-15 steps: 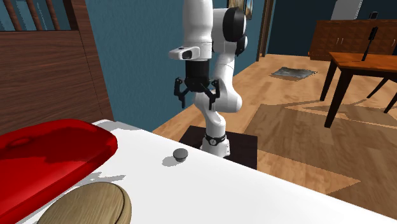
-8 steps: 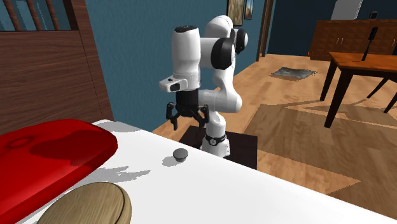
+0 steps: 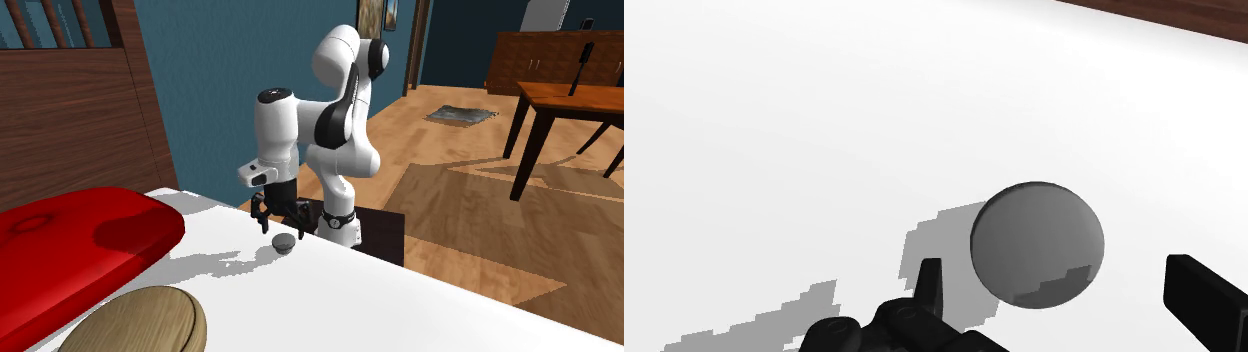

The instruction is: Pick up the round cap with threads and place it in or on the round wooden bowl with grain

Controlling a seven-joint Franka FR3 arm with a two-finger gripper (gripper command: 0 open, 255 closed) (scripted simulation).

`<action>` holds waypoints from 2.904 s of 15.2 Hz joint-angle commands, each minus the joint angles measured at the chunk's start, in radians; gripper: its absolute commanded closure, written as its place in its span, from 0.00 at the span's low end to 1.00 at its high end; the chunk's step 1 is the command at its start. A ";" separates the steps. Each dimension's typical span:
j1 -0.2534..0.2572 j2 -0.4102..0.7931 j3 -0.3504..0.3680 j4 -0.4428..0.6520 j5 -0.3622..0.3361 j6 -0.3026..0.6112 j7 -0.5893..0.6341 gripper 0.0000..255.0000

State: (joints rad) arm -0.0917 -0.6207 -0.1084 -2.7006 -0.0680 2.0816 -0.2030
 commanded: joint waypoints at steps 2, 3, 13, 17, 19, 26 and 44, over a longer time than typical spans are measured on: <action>-0.002 0.027 -0.005 -0.030 -0.003 0.057 -0.001 0.00; -0.002 0.035 -0.006 -0.040 -0.004 0.074 -0.001 0.00; -0.002 0.056 -0.008 -0.062 -0.005 0.117 -0.001 0.00; -0.002 0.056 -0.008 -0.062 -0.005 0.117 -0.001 1.00; -0.002 0.056 -0.008 -0.062 -0.005 0.117 -0.001 1.00; -0.002 0.039 -0.006 -0.045 -0.004 0.084 -0.001 1.00; 0.001 -0.048 0.009 0.145 0.007 -0.193 -0.001 1.00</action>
State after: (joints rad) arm -0.0895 -0.6636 -0.0981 -2.5664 -0.0605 1.9048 -0.2018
